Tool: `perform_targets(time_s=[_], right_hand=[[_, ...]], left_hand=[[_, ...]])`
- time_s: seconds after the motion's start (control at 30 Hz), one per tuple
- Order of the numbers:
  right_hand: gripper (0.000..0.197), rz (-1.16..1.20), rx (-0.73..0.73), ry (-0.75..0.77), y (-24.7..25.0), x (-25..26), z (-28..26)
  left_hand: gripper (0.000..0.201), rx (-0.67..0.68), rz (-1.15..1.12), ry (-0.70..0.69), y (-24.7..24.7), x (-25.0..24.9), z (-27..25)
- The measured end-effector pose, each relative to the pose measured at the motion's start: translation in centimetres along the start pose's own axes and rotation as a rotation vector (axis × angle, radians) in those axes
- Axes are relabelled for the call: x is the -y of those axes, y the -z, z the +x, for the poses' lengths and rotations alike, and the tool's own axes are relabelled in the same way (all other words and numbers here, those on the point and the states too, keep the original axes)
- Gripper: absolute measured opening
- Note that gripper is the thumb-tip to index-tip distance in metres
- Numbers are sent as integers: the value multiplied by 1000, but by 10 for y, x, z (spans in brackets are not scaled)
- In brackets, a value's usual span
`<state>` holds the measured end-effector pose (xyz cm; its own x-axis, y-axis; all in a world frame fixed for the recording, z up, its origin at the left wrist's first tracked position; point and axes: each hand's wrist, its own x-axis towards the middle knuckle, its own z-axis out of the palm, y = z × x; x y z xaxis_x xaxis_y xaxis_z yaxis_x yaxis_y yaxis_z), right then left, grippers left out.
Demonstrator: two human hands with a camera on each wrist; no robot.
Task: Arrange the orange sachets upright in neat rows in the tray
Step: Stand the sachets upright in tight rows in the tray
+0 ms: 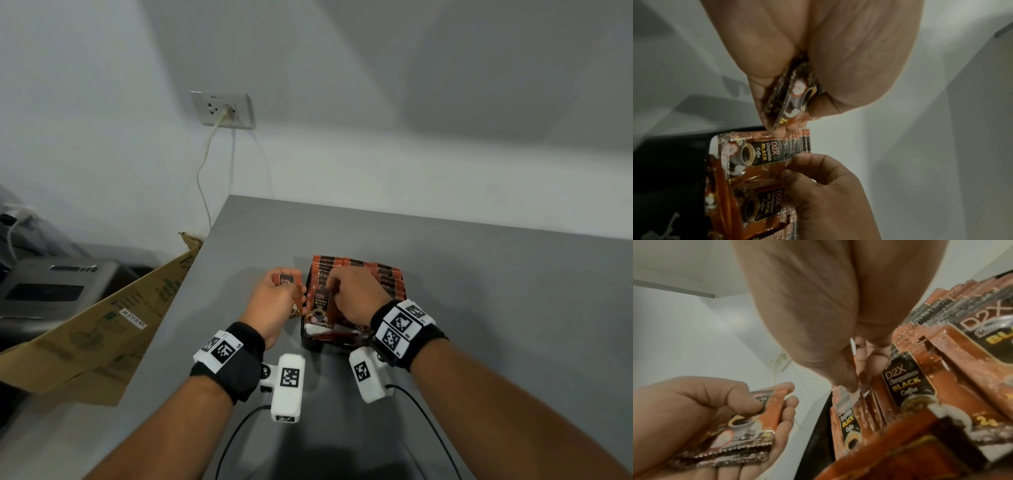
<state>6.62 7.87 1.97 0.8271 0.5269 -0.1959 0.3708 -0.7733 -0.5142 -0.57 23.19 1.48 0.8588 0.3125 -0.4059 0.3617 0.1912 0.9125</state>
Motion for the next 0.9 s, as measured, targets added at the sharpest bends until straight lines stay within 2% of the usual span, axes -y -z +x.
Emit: perform_targets(time_s=[0.1,0.27,0.33,0.4,0.5,0.57,0.7,0.9], right_hand=[[25,53,-38,-2,4,-4,-3],[14,397,-92,-13,22,-1,-10],[15,433,-86,26,29,3,-13],[12,393,-130,34,36,3,-13],[10,315,-178,-25,41,-5,-10],[12,256,-118,-49,37,-9,-10],[15,60,8,16,16,-1,-10],[37,-54,75,30,-10,5,-1]], left_hand=[[33,48,38,-64,-2,2,0],[46,85,27,-110,-10,0,-3],[47,129,31,-132,-14,-3,-5],[41,116,46,-141,-16,-6,-4],[25,-11,18,-119,-11,-9,-2],[29,-70,-4,-94,-4,-10,-1],[37,-81,-30,-59,1,-11,-3],[26,-100,62,-95,7,-3,-4]])
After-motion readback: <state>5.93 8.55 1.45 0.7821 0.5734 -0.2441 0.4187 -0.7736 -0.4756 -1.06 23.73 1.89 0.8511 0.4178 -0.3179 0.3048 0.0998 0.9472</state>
